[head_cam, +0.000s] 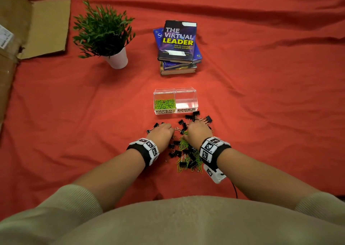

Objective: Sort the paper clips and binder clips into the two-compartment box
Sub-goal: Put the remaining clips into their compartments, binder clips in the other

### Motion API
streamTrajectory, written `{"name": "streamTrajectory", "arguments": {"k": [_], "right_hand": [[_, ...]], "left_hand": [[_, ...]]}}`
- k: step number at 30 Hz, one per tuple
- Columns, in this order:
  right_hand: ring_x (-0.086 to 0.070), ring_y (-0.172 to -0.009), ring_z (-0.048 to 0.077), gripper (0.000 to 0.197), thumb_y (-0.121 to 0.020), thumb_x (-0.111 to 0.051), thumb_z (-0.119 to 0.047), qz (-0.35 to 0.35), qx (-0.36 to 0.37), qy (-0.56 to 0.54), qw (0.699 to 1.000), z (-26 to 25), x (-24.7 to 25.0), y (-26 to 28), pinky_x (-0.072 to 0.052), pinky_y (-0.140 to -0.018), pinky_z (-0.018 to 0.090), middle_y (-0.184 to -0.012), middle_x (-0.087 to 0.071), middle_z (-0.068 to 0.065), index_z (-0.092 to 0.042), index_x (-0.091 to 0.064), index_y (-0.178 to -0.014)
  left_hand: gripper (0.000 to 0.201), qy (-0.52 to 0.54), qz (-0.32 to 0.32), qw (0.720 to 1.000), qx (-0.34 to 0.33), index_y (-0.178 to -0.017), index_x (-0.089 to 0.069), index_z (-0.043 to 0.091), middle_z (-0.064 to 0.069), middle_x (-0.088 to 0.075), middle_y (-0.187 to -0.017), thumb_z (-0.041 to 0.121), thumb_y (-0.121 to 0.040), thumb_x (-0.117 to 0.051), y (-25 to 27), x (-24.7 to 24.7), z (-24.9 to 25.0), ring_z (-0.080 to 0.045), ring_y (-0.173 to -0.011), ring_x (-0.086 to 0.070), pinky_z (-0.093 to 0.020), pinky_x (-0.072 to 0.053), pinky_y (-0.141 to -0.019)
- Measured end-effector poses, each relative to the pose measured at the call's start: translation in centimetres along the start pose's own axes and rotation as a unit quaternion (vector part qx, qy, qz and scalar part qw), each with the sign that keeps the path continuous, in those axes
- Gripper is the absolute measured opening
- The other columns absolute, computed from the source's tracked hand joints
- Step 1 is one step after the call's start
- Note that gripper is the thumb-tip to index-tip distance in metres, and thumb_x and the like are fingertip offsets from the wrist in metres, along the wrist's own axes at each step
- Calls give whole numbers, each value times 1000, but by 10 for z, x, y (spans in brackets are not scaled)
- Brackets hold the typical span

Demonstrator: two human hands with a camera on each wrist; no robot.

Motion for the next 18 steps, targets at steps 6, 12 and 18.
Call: {"name": "streamTrajectory", "arguments": {"k": [6,12,18], "right_hand": [[-58,-87,26,12,-88,-58,-17,-35,-10,-115,993,-1,-5,-3,-48,-71,31,-89,-57,11,-6,-56,-91],[-50,-57,14,10,-88,-62,-16,-79,-30,-267,960,12,-8,-4,-44,-53,25,-72,-58,5,-7,-62,-82],[-58,-59,8,9,-86,-66,-16,-99,-54,-456,883,40,5,4,-41,-44,13,-78,-65,0,-8,-64,-90]], "left_hand": [[4,184,19,977,103,-91,-50,6,-13,-56,-97,7,-87,-48,8,6,-17,-27,-85,-53,-35,-41,-74],[14,312,49,935,161,-101,-51,13,-3,-59,-79,7,-90,-44,16,12,-19,-23,-69,-58,-35,-48,-64],[21,348,-5,926,148,-94,-55,11,-5,-58,-88,17,-97,-35,4,-4,3,-19,-74,-52,-32,-42,-65]]}}
Point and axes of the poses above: each hand's wrist, its own y-axis away from the middle knuckle, its own x-axis out of the back of the hand, z = x × y, the point moved 10 cm from there along -y, towards the middle knuckle
